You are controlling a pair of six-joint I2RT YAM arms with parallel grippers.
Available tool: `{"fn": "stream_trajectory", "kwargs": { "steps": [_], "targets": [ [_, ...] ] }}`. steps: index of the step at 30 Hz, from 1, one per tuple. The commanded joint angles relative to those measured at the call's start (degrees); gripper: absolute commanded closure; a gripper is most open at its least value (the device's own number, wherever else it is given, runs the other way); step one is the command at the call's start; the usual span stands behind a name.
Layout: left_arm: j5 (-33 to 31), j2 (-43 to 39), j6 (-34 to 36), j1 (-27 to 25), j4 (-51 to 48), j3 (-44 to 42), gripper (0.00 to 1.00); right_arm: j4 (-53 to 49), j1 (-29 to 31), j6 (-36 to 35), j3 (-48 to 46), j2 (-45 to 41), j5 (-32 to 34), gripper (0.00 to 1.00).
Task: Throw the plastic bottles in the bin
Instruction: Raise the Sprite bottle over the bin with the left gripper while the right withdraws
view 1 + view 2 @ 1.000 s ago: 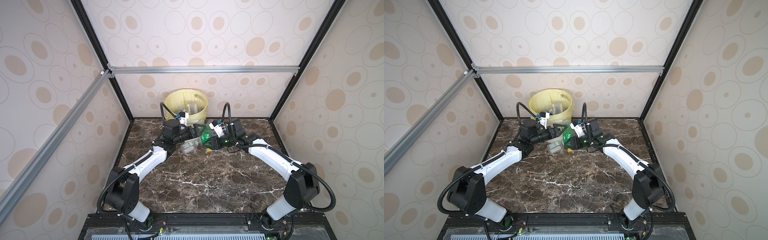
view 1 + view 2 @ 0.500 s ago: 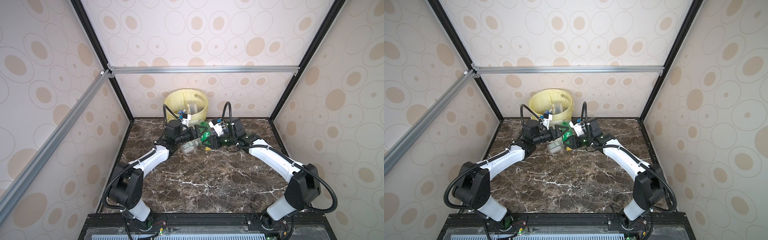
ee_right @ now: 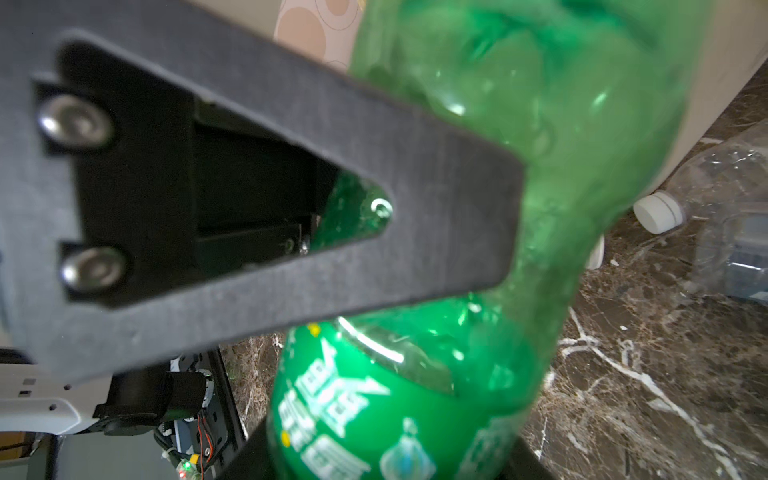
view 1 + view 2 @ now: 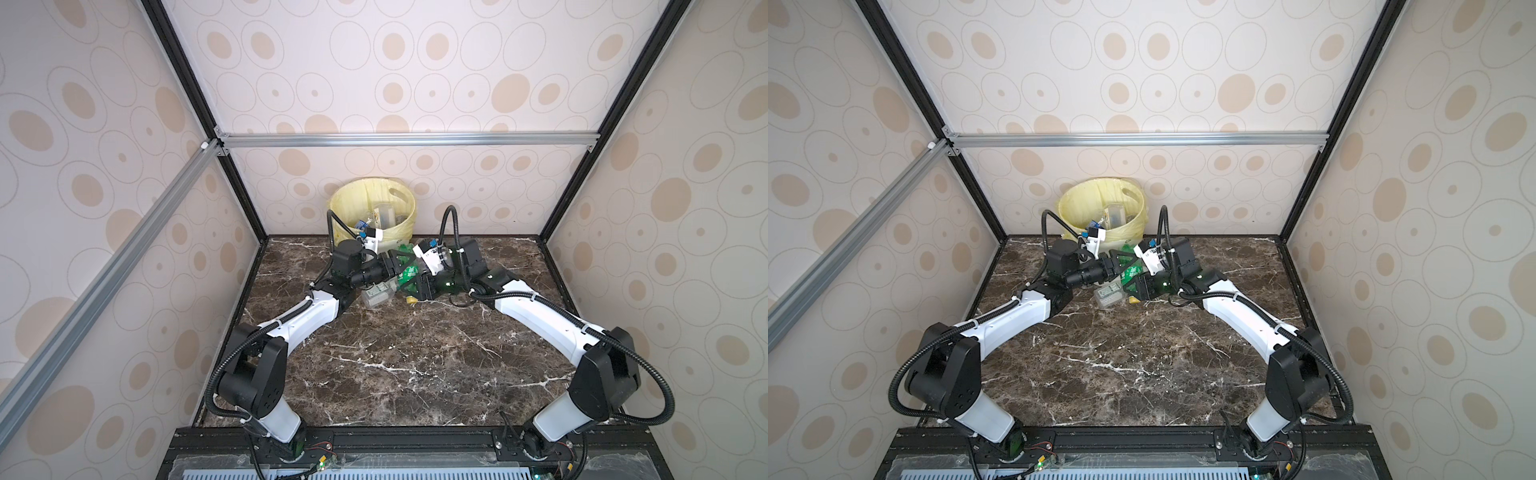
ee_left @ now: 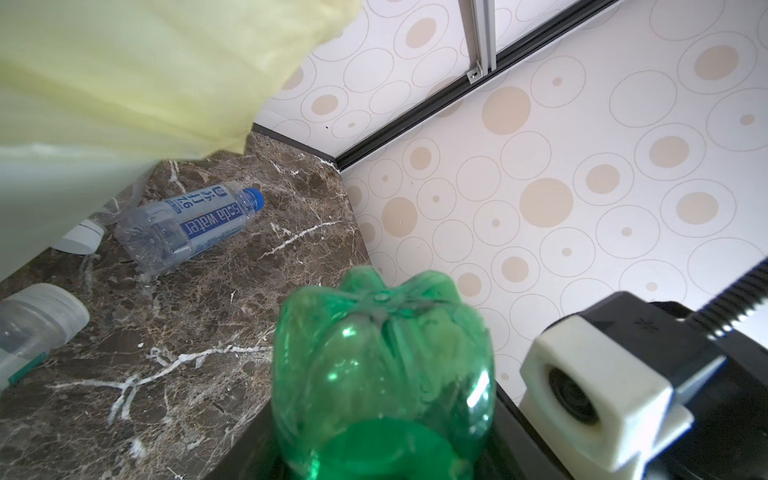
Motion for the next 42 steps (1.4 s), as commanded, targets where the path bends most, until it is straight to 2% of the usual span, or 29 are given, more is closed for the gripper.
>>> {"fn": "stream_trajectory", "kwargs": {
  "steps": [1, 8, 13, 19, 26, 29, 38, 42],
  "targets": [
    [0.6, 0.0, 1.2, 0.4, 0.9, 0.6, 0.45, 0.7, 0.5, -0.9, -0.1, -0.8, -1.0, 0.42],
    [-1.0, -1.1, 1.7, 0.6, 0.0, 0.5, 0.47, 0.1, 0.5, -1.5, 0.0, -1.6, 0.6, 0.29],
    [-5.7, -3.8, 4.4, 2.5, -5.8, 1.8, 0.48, -1.3, 0.6, -3.1, -0.2, -3.3, 2.3, 0.20],
    [-11.4, -8.1, 11.2, 4.7, -16.2, 5.9, 0.48, 0.2, 0.5, -3.0, -0.9, -6.2, 6.1, 0.00],
    [-23.7, -11.0, 21.4, 6.9, -25.4, 15.0, 0.48, 2.0, 0.5, -1.6, 2.4, -6.8, 15.3, 0.00],
    [-26.6, -9.9, 25.6, 8.1, -27.7, 20.6, 0.48, 1.7, 0.5, -1.0, 5.7, -5.3, 18.0, 0.00],
    [-35.5, -4.1, 34.9, 9.9, -30.5, 39.7, 0.49, 2.9, 0.5, 1.3, 11.9, -1.8, 19.1, 0.00],
    [-38.3, -3.0, 38.0, 10.0, -28.5, 45.1, 0.49, 2.8, 0.5, 1.3, 13.2, -1.2, 18.9, 0.00]
  ]
}}
